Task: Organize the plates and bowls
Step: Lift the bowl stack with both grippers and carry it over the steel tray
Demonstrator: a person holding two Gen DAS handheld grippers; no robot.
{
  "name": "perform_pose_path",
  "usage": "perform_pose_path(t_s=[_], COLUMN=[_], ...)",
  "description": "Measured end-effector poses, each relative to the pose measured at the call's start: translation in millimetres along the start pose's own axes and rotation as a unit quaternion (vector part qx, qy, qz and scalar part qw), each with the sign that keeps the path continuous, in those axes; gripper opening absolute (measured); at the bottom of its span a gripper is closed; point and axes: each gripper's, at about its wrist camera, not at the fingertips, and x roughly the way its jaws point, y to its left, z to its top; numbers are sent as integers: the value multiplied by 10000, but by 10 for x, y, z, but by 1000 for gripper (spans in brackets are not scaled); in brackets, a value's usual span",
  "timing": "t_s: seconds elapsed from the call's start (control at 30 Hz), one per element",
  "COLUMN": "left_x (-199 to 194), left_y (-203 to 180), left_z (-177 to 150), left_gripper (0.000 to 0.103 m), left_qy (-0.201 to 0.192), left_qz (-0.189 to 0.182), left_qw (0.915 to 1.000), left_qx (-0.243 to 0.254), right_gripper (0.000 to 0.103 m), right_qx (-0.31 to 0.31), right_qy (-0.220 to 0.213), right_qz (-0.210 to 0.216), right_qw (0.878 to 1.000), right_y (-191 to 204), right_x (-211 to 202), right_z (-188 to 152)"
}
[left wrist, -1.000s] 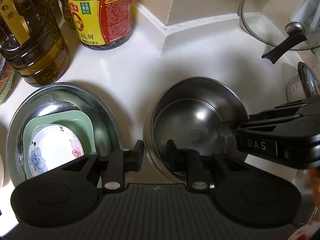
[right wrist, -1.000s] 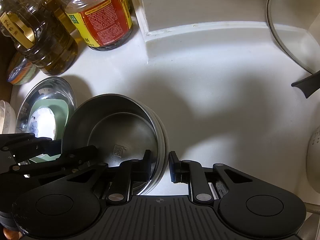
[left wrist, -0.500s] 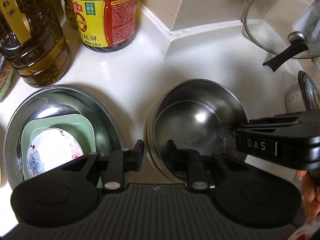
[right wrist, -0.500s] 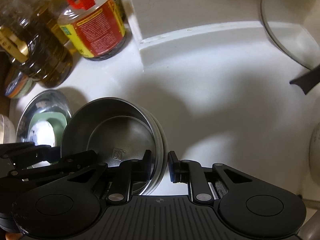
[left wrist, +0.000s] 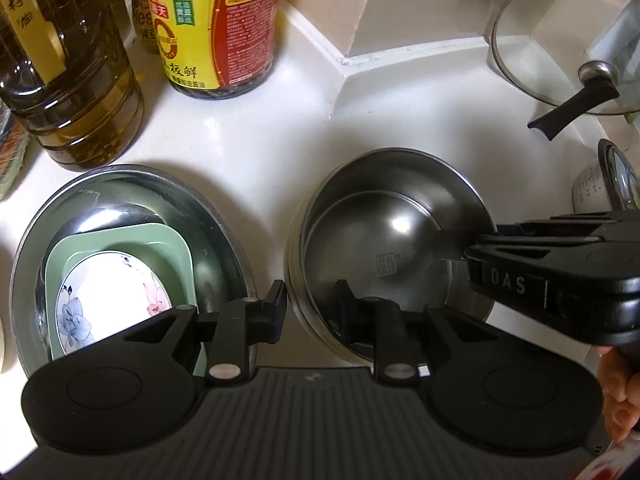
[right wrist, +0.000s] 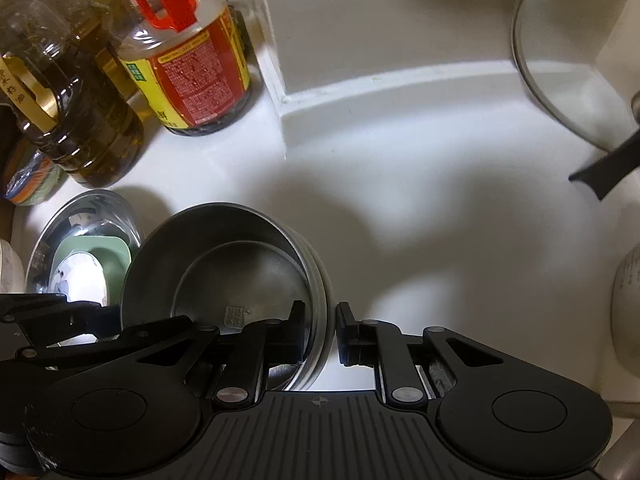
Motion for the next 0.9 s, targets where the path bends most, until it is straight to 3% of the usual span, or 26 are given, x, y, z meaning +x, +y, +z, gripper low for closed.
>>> perform_pose_path(t_s=[0.9], left_x=[-578], left_y=[431], left_z=[46], left_gripper=[23], left_qy=[-520], left_qz=[249], left_qw=[9976], left_qx=[-377], right_gripper=[16], right_qx=[-436], right_qy=[-251], right_qz=[328], right_qw=[9982], right_y=[534], right_x=[-291], right_z=[374])
